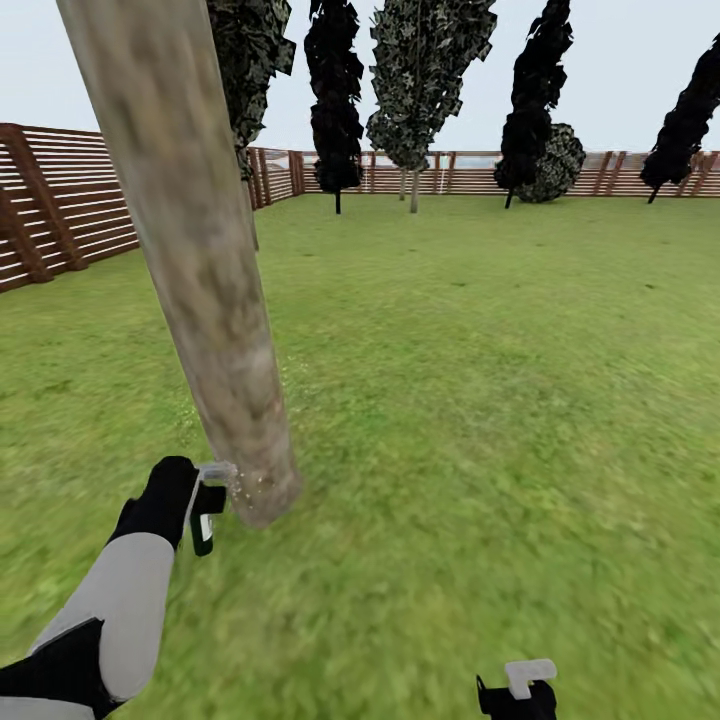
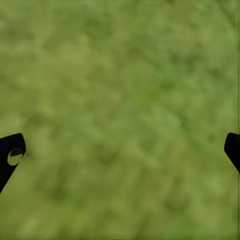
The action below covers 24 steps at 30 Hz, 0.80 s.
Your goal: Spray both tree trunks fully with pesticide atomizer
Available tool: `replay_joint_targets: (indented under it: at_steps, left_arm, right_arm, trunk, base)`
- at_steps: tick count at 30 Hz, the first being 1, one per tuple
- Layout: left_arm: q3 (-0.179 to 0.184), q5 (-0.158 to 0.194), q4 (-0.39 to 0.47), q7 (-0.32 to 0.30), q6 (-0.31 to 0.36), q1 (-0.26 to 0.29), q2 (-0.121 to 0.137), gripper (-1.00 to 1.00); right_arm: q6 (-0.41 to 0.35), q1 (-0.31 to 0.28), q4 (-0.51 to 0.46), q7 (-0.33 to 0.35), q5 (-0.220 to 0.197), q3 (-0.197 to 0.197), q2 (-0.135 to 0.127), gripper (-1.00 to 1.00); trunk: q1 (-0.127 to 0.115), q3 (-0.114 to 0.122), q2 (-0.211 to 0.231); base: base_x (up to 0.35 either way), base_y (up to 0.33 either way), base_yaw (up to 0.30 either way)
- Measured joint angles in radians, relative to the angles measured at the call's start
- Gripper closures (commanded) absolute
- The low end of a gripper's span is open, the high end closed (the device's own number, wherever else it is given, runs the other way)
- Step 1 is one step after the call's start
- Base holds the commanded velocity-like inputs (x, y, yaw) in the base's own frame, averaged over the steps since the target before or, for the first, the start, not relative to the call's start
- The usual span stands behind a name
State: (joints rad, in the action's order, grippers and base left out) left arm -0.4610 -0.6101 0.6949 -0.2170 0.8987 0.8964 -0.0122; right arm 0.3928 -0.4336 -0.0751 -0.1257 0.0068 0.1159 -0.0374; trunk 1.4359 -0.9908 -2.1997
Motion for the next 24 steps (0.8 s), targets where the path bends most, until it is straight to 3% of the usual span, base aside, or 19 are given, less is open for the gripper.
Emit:
replay_joint_targets:
  at_steps: [2, 4, 5, 10, 14, 24]
  left_arm:
    - [-0.003, -0.006, 0.001, 0.000, 0.008, 0.013, 0.020, 1.00]
    - [-0.003, -0.007, 0.000, 0.000, 0.012, 0.032, 0.064, 1.00]
    - [-0.003, 0.000, -0.001, 0.000, 0.014, 0.036, 0.070, 1.00]
    - [0.001, 0.006, -0.002, 0.000, 0.015, 0.039, 0.060, 1.00]
    - [0.036, 0.008, -0.004, -0.001, 0.014, 0.070, 0.052, 1.00]
    - [0.038, 0.006, -0.008, 0.000, 0.014, 0.082, 0.053, 1.00]
  right_arm:
    - [0.000, 0.000, -0.001, 0.000, 0.000, 0.000, -0.002, -1.00]
    - [0.000, 0.000, -0.001, -0.001, 0.000, 0.000, -0.001, -1.00]
    - [0.000, 0.000, -0.001, -0.001, 0.000, 0.000, -0.001, -1.00]
    - [0.000, 0.000, -0.001, 0.000, 0.000, 0.000, 0.001, -1.00]
    - [0.000, 0.000, -0.001, -0.001, 0.000, 0.000, 0.001, -1.00]
    - [0.000, 0.000, -0.001, -0.001, -0.001, 0.000, -0.002, -1.00]
  trunk:
    - [0.000, 0.000, 0.000]
    - [0.000, 0.000, 0.000]
    - [0.000, 0.000, 0.000]
    - [0.000, 0.000, 0.000]
    - [0.000, 0.000, 0.000]
    - [0.000, 0.000, 0.000]
  base:
    - [0.000, 0.000, 0.000]
    - [0.000, 0.000, 0.000]
    - [-0.014, 0.000, 0.000]
    - [-0.150, 0.000, 0.000]
    - [-0.010, 0.000, 0.000]
    - [0.078, -0.121, 0.066]
